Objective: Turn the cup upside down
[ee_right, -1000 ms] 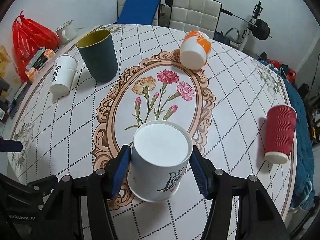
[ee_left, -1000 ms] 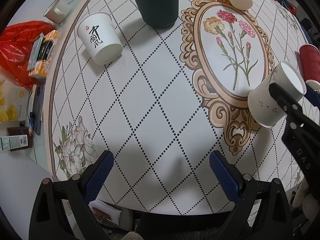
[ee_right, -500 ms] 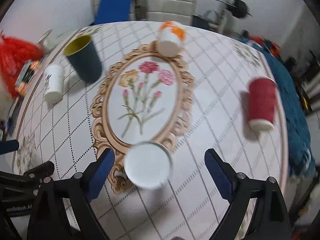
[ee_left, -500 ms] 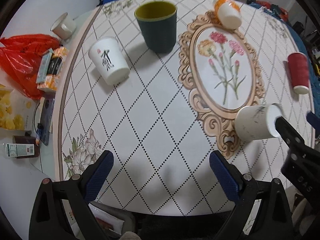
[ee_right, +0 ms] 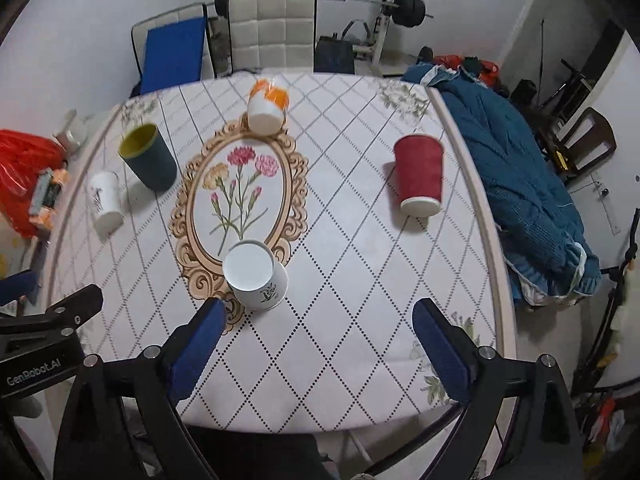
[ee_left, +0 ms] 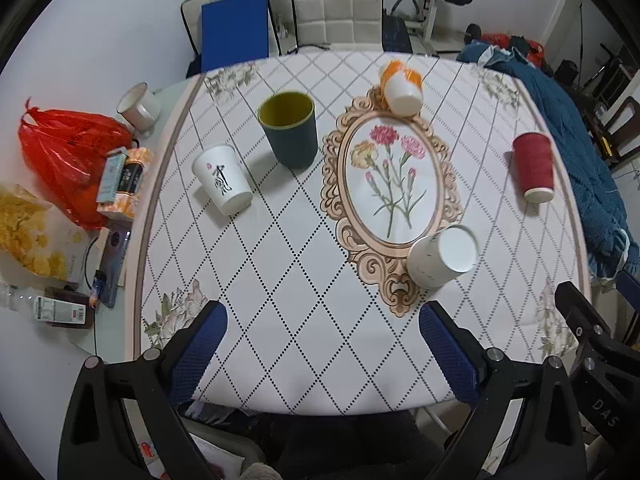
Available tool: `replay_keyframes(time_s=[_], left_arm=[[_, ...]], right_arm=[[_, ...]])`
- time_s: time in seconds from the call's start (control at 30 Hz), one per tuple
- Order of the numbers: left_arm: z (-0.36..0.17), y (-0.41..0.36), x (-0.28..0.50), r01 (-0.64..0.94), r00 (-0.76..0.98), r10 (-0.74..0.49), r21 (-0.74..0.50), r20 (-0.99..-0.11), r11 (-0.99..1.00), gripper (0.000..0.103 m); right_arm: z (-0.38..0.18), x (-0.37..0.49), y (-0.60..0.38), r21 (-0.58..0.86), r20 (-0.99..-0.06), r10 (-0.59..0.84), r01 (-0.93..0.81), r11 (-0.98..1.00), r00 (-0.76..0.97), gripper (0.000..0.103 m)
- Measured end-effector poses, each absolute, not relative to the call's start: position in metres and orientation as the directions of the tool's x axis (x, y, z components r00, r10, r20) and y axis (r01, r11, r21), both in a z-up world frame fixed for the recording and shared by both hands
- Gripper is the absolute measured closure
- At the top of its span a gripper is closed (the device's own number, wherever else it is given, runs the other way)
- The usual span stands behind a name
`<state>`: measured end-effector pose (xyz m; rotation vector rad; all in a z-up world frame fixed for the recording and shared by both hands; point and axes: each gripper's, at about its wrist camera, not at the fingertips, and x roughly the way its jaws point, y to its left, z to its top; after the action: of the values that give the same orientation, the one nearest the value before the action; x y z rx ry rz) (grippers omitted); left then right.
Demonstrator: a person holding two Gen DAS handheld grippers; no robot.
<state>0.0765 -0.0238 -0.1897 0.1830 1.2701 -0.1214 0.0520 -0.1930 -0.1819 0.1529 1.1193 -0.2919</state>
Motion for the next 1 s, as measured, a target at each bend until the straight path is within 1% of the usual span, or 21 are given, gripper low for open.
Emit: replay_keyframes(time_s=[0.2,0.5,0.67,1.0], left_arm=[[-0.15,-0.025,0.047,0.171,0.347,-0.002,0.061,-0.938,0.983,0.005],[-0.081,-0.033,-0.012,0.173,0.441,-0.041,0.04,-0.897,0.984,0.005],[-0.056,-0.032,-0.034,0.168,0.477,-0.032,0.055,-0.878,0.984,0.005],[-0.016,-0.023,-0.064,0.152,0.53,-0.05,0.037,-0.846,0.988,0.005]], right_arm=[[-0.141,0.02,-0.203,0.006,-0.879,-0.141,0.308,0.951,0.455,0.006],[-0.063,-0.043,-0.201,0.007,-0.83,-0.144,0.269,0.963,0.539,0.006],[-0.02,-0.078,-0.2,0.005,-0.787,-0.158,0.261,0.965,0.596,0.006],[0.032,-0.126,-0.198,0.027,-0.745,-0.153,0.259,0.966,0.649,0.005]])
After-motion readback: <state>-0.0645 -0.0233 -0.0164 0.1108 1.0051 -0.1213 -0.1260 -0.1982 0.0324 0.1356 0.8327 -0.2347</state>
